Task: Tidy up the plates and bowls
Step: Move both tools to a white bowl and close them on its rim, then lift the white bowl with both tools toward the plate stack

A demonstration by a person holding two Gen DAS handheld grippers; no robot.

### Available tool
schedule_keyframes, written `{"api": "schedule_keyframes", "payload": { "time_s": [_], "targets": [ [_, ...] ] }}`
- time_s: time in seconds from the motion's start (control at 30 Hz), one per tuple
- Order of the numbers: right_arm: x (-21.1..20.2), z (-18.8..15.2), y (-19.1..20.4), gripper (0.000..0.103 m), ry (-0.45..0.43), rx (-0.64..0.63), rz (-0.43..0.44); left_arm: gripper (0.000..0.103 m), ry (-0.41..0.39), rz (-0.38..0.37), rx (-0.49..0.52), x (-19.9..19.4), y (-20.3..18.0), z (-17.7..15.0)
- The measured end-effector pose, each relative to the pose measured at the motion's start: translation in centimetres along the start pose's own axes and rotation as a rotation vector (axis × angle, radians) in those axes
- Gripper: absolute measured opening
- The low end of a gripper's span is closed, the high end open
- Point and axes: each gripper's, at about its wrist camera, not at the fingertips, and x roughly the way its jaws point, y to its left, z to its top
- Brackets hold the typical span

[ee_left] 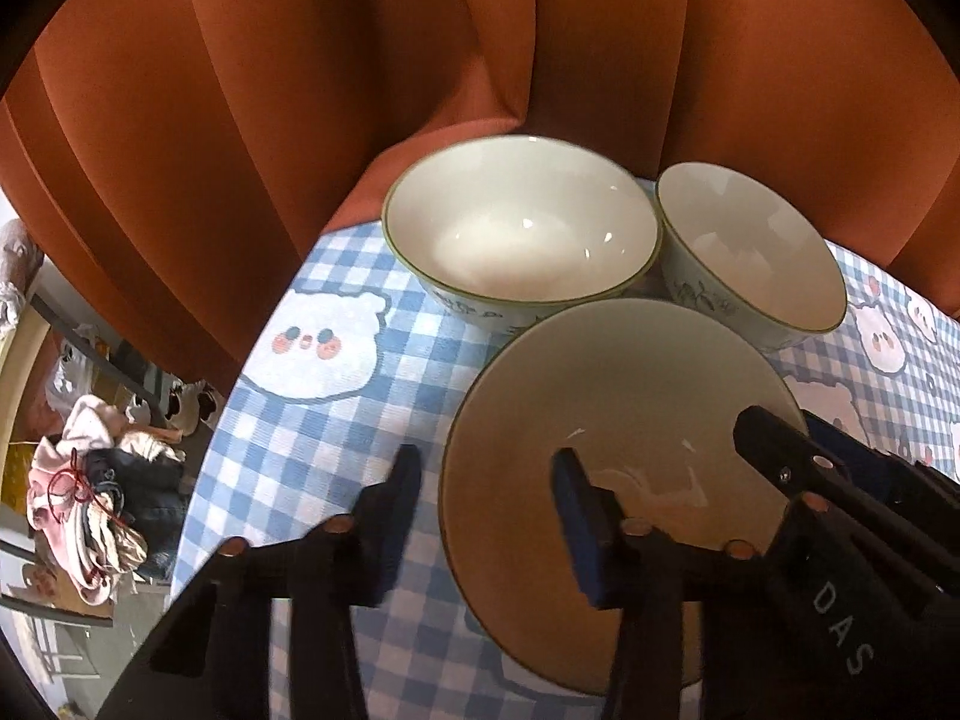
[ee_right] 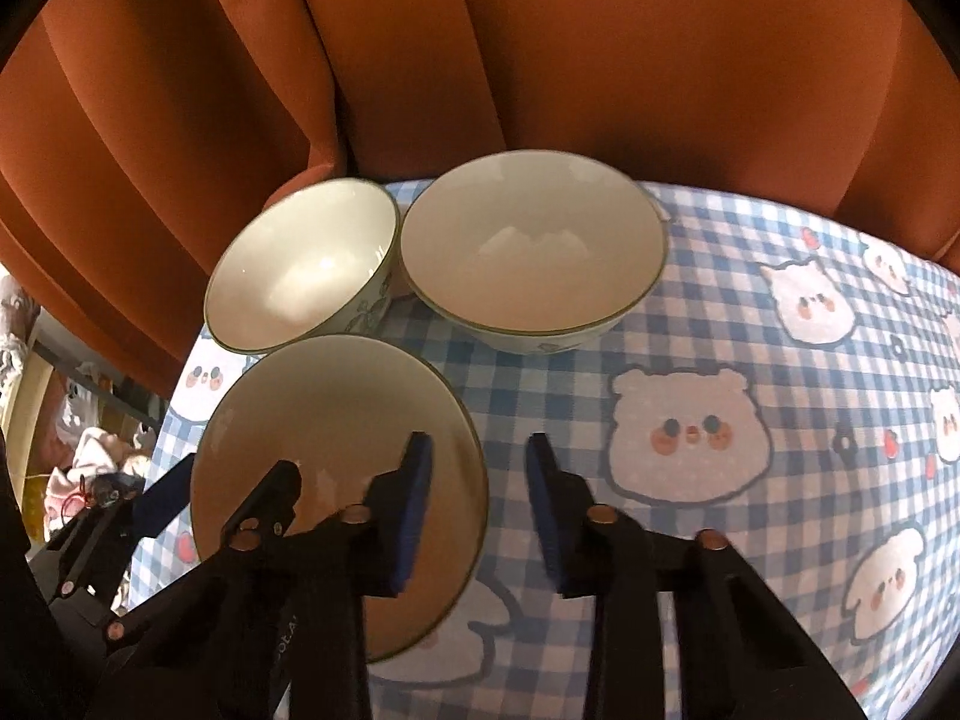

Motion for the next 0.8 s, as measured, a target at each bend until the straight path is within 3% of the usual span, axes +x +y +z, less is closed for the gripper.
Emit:
{"api": "schedule_keyframes", "payload": {
  "time_s": [0.1, 0.47, 0.8],
  "targets": [
    [0.6, 0.1, 0.1, 0.021, 0.008, -0.009, 0.01, 0.029, 0.005, -0.008, 0.005, 0.2, -0.2, 0.0],
    [0.5, 0.1, 0.7, 0.02, 0.004, -0.049, -0.017, 0.029, 0.008, 0.0, 0.016, -0.5, -0.8, -0.3],
    [-3.6, -0.9, -1.2, 0.02, -0.037, -0.014, -0.067, 0.029, -0.04, -0.061, 0.058, -3.9, -3.0, -1.1]
  ]
}}
